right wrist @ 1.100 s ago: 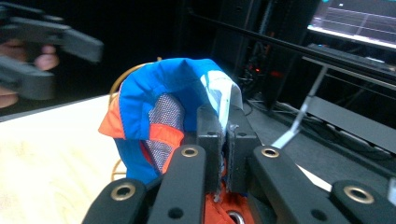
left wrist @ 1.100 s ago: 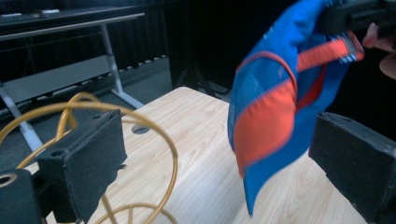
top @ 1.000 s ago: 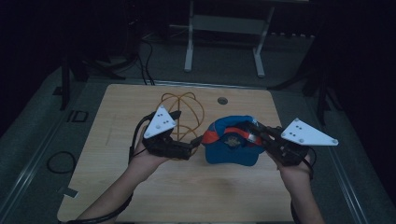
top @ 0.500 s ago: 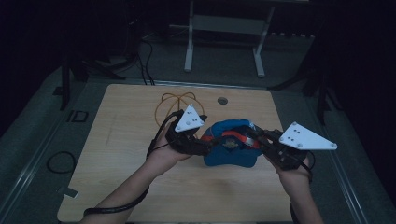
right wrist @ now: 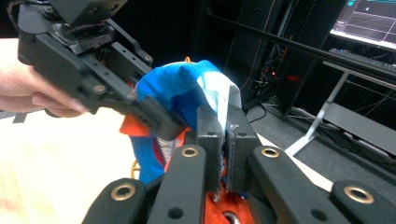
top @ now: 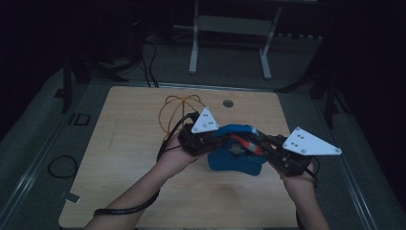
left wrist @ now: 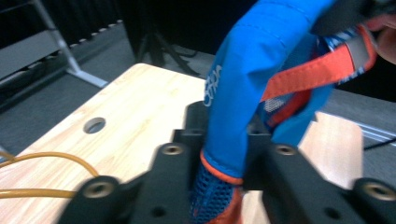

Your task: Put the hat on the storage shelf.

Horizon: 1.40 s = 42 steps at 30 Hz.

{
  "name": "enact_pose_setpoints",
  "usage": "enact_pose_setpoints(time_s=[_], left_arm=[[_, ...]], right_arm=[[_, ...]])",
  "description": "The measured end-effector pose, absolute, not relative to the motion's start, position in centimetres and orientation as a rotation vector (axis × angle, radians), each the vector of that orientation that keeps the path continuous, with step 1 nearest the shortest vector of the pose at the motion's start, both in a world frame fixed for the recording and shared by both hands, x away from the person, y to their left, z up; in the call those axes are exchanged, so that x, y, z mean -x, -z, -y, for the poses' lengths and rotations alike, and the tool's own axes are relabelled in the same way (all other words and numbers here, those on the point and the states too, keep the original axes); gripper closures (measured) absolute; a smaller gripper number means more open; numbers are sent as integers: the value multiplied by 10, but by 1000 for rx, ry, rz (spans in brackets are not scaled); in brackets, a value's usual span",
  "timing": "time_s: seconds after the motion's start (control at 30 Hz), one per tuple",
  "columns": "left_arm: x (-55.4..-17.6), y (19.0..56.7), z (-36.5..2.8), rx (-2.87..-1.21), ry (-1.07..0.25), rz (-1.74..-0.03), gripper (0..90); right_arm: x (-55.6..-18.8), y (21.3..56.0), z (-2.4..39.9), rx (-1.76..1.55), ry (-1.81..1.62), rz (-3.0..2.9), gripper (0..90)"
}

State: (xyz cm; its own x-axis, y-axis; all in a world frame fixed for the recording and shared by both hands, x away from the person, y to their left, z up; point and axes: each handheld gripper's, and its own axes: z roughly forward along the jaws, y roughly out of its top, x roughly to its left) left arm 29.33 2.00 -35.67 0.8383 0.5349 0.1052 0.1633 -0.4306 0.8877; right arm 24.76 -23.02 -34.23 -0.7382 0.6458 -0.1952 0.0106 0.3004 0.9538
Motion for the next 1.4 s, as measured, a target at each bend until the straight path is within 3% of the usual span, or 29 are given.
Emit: enact_pose_setpoints(time_s=[0.03,0.2,0.6,0.87,1.27,1.4], left_arm=[[-293,357,-19,-2001,-473,-517,836],[-290,355,-18,-1957,-567,-542,859],[-289,347,-13,-1916,-585,-508,864],[-289,343,-19,-1849,-572,-494,863],[-281,333,-40,-1724,-582,-292,862],[-281,333,-49,-1699,-530,-211,861]], right_arm=[[-247,343,230,-582,-1468,-2012,867],[-245,346,227,-585,-1460,-2008,867],[-230,352,228,-572,-1500,-2026,843],[-217,353,241,-560,-1550,-2021,699],[-210,347,269,-564,-1598,-1982,439],[-215,349,271,-548,-1610,-2012,399]])
